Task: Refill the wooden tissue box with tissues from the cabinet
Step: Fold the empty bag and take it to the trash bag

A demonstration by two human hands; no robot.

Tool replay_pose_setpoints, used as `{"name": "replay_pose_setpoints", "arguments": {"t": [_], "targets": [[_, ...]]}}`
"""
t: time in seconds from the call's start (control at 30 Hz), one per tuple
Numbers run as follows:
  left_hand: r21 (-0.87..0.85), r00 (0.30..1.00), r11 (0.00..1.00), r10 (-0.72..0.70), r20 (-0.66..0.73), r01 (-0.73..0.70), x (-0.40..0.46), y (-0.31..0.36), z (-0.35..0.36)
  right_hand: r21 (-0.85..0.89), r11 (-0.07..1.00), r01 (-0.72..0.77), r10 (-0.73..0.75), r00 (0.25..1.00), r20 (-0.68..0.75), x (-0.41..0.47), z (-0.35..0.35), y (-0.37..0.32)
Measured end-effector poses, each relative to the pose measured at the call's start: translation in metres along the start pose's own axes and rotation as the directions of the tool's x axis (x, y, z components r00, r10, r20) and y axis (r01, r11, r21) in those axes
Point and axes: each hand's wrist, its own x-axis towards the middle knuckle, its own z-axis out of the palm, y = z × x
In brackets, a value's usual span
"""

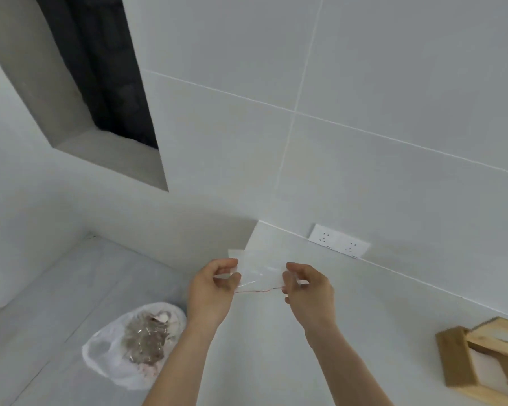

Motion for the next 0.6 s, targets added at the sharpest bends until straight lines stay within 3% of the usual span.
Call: {"name": "replay_pose_setpoints", "arguments": {"t": [0.27,0.6], "targets": [[0.096,0.983,0.989,-0.092,-0.160,0.108,0.092,-0.074,-0.153,-0.344,0.922,0.175,-0.084,0.961,0.262,0.001,0.202,-0.031],[0.217,0.903,0.880,-0.389,-0.180,0.422,0.131,-0.236,-0.215,-0.632,0.723,0.279,0.178,0.809,0.560,0.002,0.354,0.055]]}}
